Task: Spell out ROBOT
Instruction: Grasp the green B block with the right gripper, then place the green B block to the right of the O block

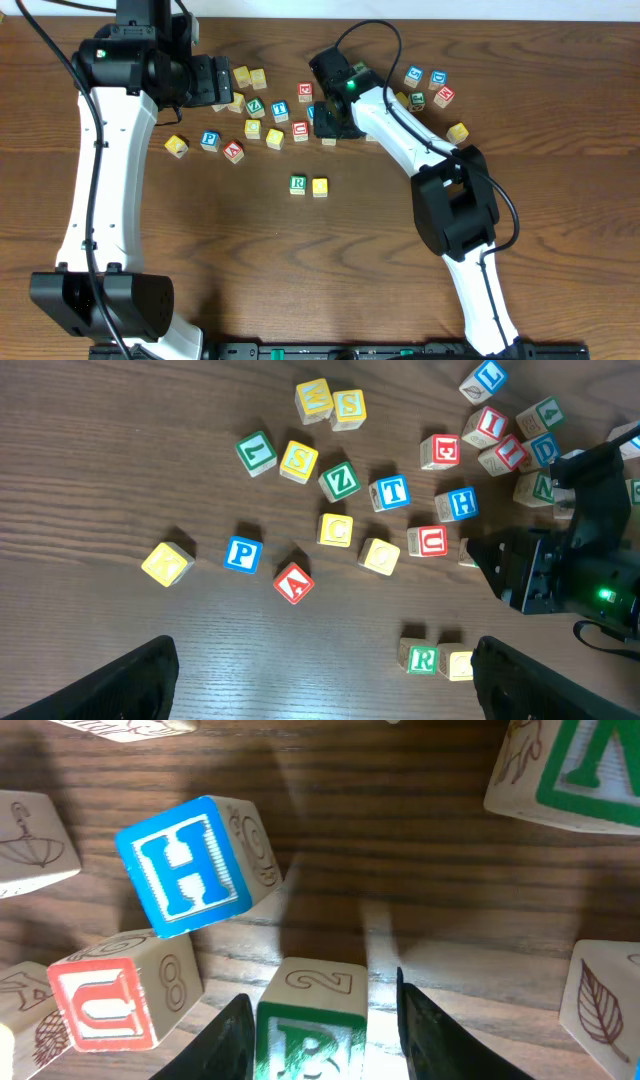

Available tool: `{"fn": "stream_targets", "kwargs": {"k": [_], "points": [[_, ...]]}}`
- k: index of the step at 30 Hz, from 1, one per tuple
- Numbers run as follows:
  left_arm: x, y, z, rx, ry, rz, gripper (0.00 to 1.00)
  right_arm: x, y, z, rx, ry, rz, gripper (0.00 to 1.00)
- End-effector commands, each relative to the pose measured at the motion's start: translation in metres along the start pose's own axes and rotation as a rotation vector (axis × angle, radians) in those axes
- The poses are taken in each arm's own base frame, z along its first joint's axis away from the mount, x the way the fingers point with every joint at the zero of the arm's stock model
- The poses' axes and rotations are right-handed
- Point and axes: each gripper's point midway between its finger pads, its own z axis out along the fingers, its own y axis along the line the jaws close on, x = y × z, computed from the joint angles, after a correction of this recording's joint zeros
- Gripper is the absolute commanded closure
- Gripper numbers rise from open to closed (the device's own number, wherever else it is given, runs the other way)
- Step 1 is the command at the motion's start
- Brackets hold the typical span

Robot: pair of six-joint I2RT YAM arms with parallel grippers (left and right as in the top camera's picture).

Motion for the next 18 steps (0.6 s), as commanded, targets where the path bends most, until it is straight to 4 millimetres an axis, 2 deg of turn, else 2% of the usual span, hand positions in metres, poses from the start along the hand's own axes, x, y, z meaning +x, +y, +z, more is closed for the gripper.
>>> {"fn": "stream_targets", "kwargs": {"k": [1,3,7,10,15,18], "points": [[0.002,0.002,0.001,-0.010,0.006,0.013,0.07,0.011,0.004,0.010,0.015,0.026,-0.009,0.64],[0.002,0.002,0.001,-0.010,0.006,0.013,0.07,0.019,0.003,0.015,0.034,0.047,-0.018,0.68],[0.002,0.002,0.001,-0.010,0.006,0.013,0.07,0.017,-0.002,0.016,0.059,0.038,-0.019,0.78],[0.002,0.002,0.001,-0.010,0.006,0.013,0.07,0.016,-0.002,0.012,0.058,0.036,-0.018,0.79],[0.002,0.002,0.001,-0.010,0.006,0.013,0.07,0.009,0.004,-0.032,0.035,-0.002,-0.029,0.83],[0.002,0.002,0.001,-0.010,0.006,0.013,0.07,0.020,-0.002,-0.064,0.053,0.030,-0.032,0.84]]}}
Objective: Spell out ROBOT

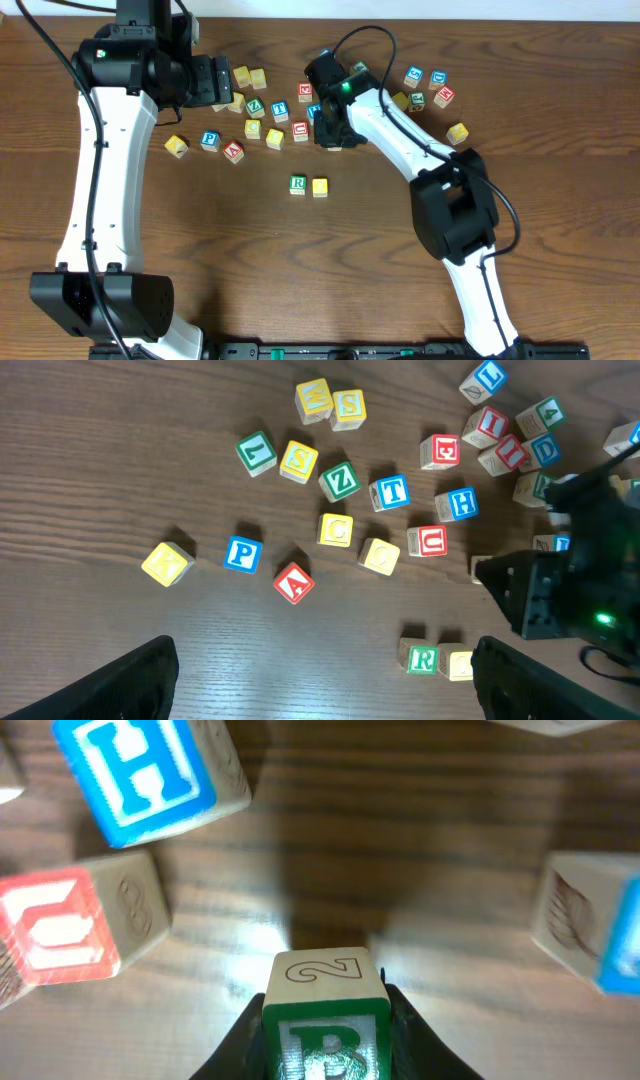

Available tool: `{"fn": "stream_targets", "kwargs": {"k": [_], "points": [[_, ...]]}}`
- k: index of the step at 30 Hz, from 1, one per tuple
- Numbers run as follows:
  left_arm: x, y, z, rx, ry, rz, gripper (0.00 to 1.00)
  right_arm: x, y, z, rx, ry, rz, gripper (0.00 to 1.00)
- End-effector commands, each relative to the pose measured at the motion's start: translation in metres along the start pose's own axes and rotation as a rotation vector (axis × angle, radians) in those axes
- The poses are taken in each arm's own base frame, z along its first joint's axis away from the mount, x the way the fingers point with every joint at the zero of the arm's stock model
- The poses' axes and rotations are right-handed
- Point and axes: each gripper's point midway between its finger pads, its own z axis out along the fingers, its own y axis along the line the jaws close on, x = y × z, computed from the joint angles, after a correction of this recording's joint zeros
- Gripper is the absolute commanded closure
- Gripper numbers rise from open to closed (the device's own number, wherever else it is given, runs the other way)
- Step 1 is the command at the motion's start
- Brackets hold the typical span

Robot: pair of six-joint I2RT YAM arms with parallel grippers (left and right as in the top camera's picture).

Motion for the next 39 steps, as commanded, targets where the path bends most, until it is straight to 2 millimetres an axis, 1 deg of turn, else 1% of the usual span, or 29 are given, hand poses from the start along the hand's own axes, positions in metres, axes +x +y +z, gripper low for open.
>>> {"fn": "stream_targets", "kwargs": {"k": [1,2,4,8,10,11,14,17,19,21,26,27,28,29,31,33,35,36,37,38,39], "points": [[0.002,0.002,0.001,-0.010,0.006,0.014,0.07,0.007,-0.001,-0.055,-0.004,-0.015,-0.016,0.84],[0.002,0.002,0.001,-0.010,0.006,0.014,0.07,0.020,-0.005,-0.056,0.012,0.036,-0.018,0.84],[0.002,0.002,0.001,-0.010,0.006,0.014,0.07,0.052,-0.010,-0.046,0.058,0.157,-0.035,0.86],[0.002,0.002,0.001,-0.010,0.006,0.014,0.07,0.086,-0.001,-0.020,0.088,0.207,-0.055,0.86],[0.002,0.002,0.001,-0.010,0.006,0.014,0.07,0.098,0.001,-0.010,0.098,0.218,-0.069,0.87],[0.002,0.002,0.001,-0.010,0.006,0.014,0.07,0.100,0.001,-0.005,0.104,0.212,-0.066,0.87],[0.002,0.002,0.001,-0.010,0.006,0.014,0.07,0.099,-0.002,-0.002,0.130,0.192,-0.053,0.87],[0.002,0.002,0.001,-0.010,0.006,0.014,0.07,0.093,-0.001,-0.001,0.127,0.167,-0.052,0.86],[0.002,0.002,0.001,-0.010,0.006,0.014,0.07,0.087,-0.001,0.000,0.135,0.137,-0.053,0.85],[0.002,0.002,0.001,-0.010,0.006,0.014,0.07,0.087,-0.002,0.000,0.139,0.135,-0.054,0.82],[0.002,0.002,0.001,-0.010,0.006,0.014,0.07,0.090,-0.004,-0.001,0.149,0.149,-0.058,0.62],[0.002,0.002,0.001,-0.010,0.006,0.014,0.07,0.090,-0.004,-0.001,0.149,0.149,-0.058,0.55],[0.002,0.002,0.001,-0.010,0.006,0.014,0.07,0.090,-0.004,-0.001,0.148,0.149,-0.058,0.55],[0.002,0.002,0.001,-0.010,0.006,0.014,0.07,0.088,-0.003,-0.001,0.142,0.143,-0.071,0.59],[0.002,0.002,0.001,-0.010,0.006,0.014,0.07,0.074,0.003,-0.017,0.109,0.101,-0.110,0.60],[0.002,0.002,0.001,-0.010,0.006,0.014,0.07,0.056,0.013,-0.044,0.063,0.035,-0.155,0.59],[0.002,0.002,0.001,-0.010,0.006,0.014,0.07,0.052,0.020,-0.061,0.036,0.000,-0.215,0.61],[0.002,0.002,0.001,-0.010,0.006,0.014,0.07,0.054,0.024,-0.064,0.028,-0.004,-0.248,0.63],[0.002,0.002,0.001,-0.010,0.006,0.014,0.07,0.061,0.034,-0.065,-0.003,0.012,-0.320,0.69],[0.002,0.002,0.001,-0.010,0.006,0.014,0.07,0.074,0.047,-0.061,-0.056,0.046,-0.410,0.78],[0.002,0.002,0.001,-0.010,0.006,0.014,0.07,0.084,0.055,-0.058,-0.080,0.062,-0.470,0.86]]}}
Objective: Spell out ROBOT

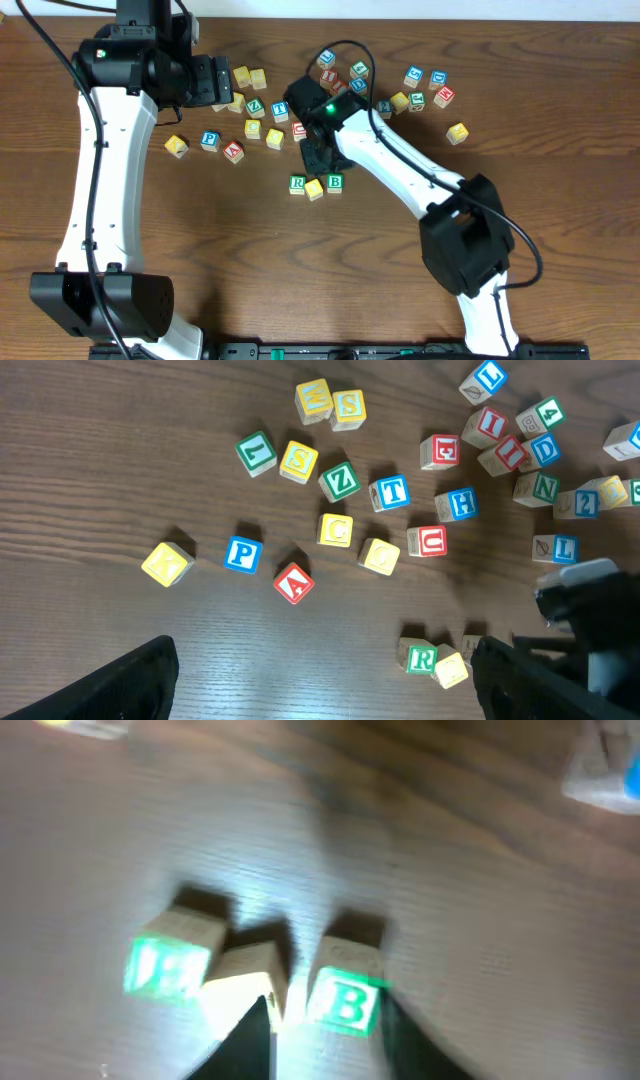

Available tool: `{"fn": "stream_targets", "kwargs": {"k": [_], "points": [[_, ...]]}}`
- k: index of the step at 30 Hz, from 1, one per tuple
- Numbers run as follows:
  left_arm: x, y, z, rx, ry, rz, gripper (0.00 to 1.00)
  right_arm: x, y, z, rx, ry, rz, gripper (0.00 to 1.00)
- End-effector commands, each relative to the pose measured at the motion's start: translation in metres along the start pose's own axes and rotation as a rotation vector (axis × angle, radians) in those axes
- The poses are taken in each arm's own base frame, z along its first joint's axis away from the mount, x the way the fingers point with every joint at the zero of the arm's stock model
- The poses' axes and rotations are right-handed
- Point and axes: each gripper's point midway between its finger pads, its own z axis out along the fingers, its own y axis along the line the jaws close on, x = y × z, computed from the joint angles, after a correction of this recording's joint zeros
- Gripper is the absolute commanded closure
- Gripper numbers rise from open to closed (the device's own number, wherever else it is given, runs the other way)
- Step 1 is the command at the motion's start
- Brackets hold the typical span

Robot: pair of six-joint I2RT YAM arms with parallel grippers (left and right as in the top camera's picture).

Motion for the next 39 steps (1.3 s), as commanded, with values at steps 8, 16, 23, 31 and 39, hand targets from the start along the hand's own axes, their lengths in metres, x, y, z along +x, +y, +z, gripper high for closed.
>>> {"fn": "stream_targets", "kwargs": {"k": [8,16,23,31,39], "points": [[0.002,0.002,0.001,-0.010,0.007,0.013,0.07,0.053,0.076,0.018,-0.132,0.038,-0.483,0.99],[0.002,0.002,0.001,-0.010,0.007,0.013,0.07,0.058,0.060,0.045,-0.114,0.041,-0.459,0.99],[0.002,0.002,0.001,-0.010,0.007,0.013,0.07,0.039,0.035,0.046,0.047,-0.035,-0.266,0.99],[0.002,0.002,0.001,-0.010,0.007,0.013,0.07,0.034,0.036,0.045,0.046,-0.059,-0.184,0.99],[0.002,0.002,0.001,-0.010,0.007,0.013,0.07,0.022,0.027,0.044,0.104,-0.120,-0.046,0.99]]}}
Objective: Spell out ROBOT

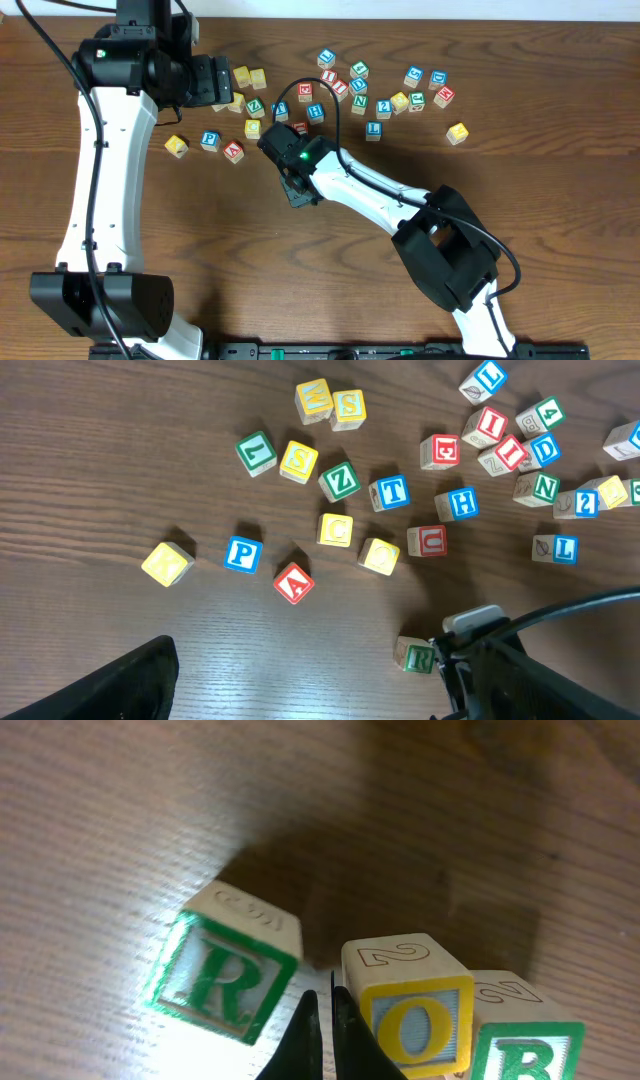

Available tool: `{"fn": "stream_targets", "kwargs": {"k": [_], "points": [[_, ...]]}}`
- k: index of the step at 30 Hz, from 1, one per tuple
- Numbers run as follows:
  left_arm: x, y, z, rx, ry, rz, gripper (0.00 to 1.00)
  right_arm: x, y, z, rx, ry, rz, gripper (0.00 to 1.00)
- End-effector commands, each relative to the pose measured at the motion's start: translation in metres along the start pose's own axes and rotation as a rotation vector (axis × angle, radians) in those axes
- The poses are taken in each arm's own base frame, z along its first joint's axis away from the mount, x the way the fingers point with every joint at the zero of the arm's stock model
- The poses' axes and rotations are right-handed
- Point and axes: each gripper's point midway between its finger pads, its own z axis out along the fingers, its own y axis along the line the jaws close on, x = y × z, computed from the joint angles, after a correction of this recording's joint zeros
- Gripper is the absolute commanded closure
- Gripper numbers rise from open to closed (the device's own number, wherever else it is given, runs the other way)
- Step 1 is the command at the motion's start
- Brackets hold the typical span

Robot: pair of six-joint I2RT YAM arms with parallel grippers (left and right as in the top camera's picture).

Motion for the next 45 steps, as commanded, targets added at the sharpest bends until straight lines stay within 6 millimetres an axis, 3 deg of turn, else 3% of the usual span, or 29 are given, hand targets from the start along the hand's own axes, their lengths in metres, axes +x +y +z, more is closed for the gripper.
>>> {"fn": "stream_targets", "kwargs": {"k": [1,5,7,10,12,15,19,22,28,30,32,33,38,41,45], "points": [[0.002,0.002,0.001,-0.010,0.006,0.013,0.07,-0.007,-0.009,-0.004,0.039,-0.033,0.076,0.99],[0.002,0.002,0.001,-0.010,0.006,0.013,0.07,-0.012,-0.009,-0.006,0.029,-0.043,0.102,0.99],[0.002,0.002,0.001,-0.010,0.006,0.013,0.07,-0.024,-0.005,-0.018,0.007,-0.071,0.104,0.99],[0.002,0.002,0.001,-0.010,0.006,0.013,0.07,-0.061,0.000,-0.055,-0.034,-0.163,0.119,0.88],[0.002,0.002,0.001,-0.010,0.006,0.013,0.07,-0.088,0.000,-0.076,-0.064,-0.241,0.134,0.66],[0.002,0.002,0.001,-0.010,0.006,0.013,0.07,-0.115,0.000,-0.085,-0.114,-0.331,0.179,0.60],[0.002,0.002,0.001,-0.010,0.006,0.013,0.07,-0.127,0.006,-0.090,-0.167,-0.368,0.246,0.58],[0.002,0.002,0.001,-0.010,0.006,0.013,0.07,-0.134,0.018,-0.084,-0.247,-0.369,0.271,0.53],[0.001,0.002,0.001,-0.010,0.003,0.013,0.07,-0.144,0.014,-0.060,-0.375,-0.280,0.407,0.53],[-0.010,0.004,0.000,-0.013,-0.039,0.010,0.07,-0.145,0.014,-0.053,-0.369,-0.271,0.413,0.53],[-0.017,0.024,-0.003,-0.047,-0.065,-0.059,0.07,-0.142,0.015,-0.040,-0.355,-0.241,0.413,0.53],[-0.018,0.047,-0.006,-0.116,-0.075,-0.148,0.07,-0.141,0.016,-0.031,-0.346,-0.225,0.413,0.53],[-0.017,0.091,-0.014,-0.190,-0.089,-0.272,0.07,-0.148,0.022,-0.012,-0.317,-0.172,0.405,0.53],[-0.015,0.095,-0.014,-0.195,-0.083,-0.279,0.07,-0.146,0.024,0.004,-0.294,-0.131,0.396,0.52],[-0.014,0.095,-0.013,-0.195,-0.079,-0.280,0.07,-0.144,0.033,0.004,-0.297,-0.132,0.375,0.52]]}}
